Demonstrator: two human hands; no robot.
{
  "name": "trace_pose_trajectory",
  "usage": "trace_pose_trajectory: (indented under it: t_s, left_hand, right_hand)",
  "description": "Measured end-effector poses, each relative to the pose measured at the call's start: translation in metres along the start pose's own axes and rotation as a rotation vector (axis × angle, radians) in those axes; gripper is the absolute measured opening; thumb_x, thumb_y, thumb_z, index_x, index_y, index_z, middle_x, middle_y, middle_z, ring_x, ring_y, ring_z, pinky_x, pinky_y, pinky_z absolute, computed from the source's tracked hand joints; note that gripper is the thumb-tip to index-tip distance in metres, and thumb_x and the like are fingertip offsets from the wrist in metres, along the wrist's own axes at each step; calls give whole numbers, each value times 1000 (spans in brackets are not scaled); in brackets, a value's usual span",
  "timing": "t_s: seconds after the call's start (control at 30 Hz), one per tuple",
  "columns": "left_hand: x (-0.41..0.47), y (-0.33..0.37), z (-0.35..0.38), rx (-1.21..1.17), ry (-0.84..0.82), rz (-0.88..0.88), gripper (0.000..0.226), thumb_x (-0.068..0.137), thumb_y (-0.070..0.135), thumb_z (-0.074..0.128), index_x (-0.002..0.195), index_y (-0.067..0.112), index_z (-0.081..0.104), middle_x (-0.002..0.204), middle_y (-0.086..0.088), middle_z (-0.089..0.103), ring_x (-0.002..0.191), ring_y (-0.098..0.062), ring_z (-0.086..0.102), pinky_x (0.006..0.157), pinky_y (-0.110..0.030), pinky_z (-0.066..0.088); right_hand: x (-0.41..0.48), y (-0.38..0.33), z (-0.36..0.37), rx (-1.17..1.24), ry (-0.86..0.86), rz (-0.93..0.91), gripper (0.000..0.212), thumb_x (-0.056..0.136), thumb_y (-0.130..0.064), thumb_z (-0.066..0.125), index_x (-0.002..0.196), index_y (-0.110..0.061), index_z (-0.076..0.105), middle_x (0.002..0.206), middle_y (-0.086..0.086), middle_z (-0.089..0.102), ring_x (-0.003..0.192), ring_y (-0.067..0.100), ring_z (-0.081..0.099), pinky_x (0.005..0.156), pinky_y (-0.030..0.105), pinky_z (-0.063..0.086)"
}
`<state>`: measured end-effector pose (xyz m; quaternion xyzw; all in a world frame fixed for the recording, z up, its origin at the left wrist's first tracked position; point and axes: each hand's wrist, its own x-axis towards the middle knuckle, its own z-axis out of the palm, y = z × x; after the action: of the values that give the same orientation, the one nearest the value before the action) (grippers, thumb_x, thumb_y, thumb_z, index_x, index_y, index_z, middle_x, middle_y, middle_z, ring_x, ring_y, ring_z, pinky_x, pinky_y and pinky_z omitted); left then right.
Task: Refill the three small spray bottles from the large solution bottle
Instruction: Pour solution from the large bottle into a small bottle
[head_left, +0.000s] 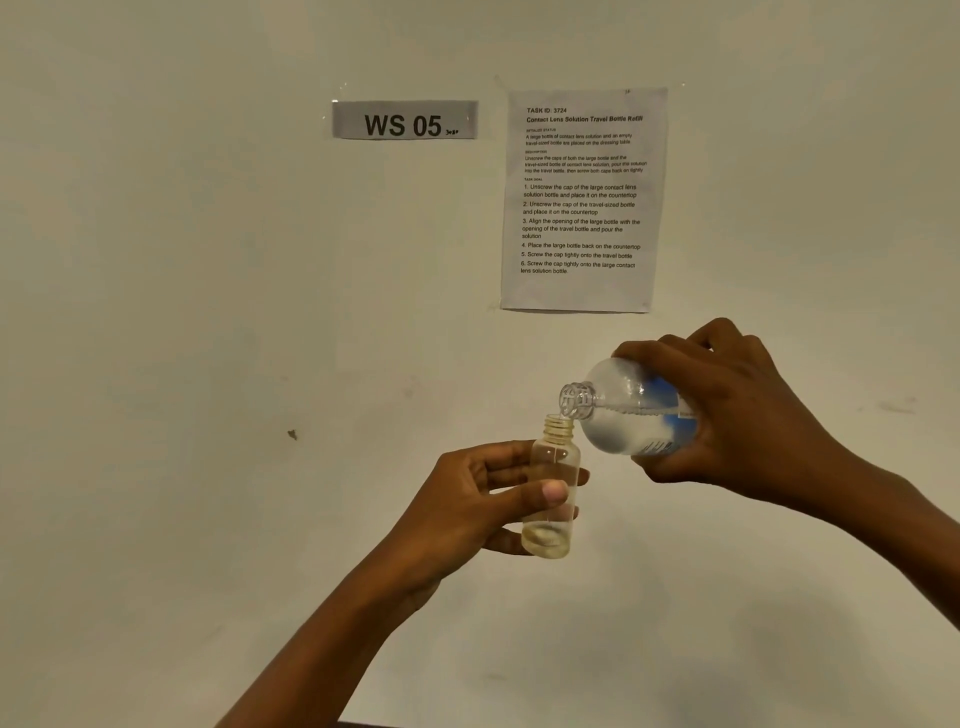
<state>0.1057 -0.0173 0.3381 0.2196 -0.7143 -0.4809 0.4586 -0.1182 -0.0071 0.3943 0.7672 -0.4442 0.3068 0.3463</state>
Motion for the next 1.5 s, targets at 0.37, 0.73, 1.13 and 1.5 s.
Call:
trace_pose_trajectory:
  t_s: [0.37, 0.73, 1.13, 1.5]
  left_hand:
    - [2, -2, 0, 1, 0, -3, 32, 70, 26, 66, 102, 27, 65, 101, 4, 74, 90, -18, 72, 67, -27, 59]
    - [2, -4, 0, -3, -3, -7, 34, 70, 25, 66, 104, 24, 65, 102, 2, 74, 90, -19, 72, 68, -28, 59]
    - [4, -6, -1, -2, -3, -10, 35, 68, 26, 66, 104, 24, 65, 102, 2, 74, 90, -19, 72, 70, -30, 59]
    - [3, -6, 0, -14, -3, -10, 32, 68, 26, 66, 101, 26, 66, 99, 4, 74, 89, -18, 72, 65, -26, 58]
  right_hand:
    - [0, 3, 2, -3, -11, -6, 74, 50, -46, 64, 117, -33, 38, 94, -6, 60, 82, 18, 37, 67, 34, 33]
    - [-1, 3, 4, 21, -12, -10, 75, 50, -44, 68, 117, -32, 39, 95, -4, 60, 83, 19, 38, 68, 35, 34]
    - [-1, 4, 5, 8, -17, -28, 82, 47, -38, 81, 118, -30, 40, 94, -2, 61, 82, 19, 37, 65, 35, 34]
    - [-2, 3, 4, 9, -26, -18, 82, 47, -36, 84, 118, -29, 42, 94, -2, 60, 83, 17, 35, 67, 34, 33]
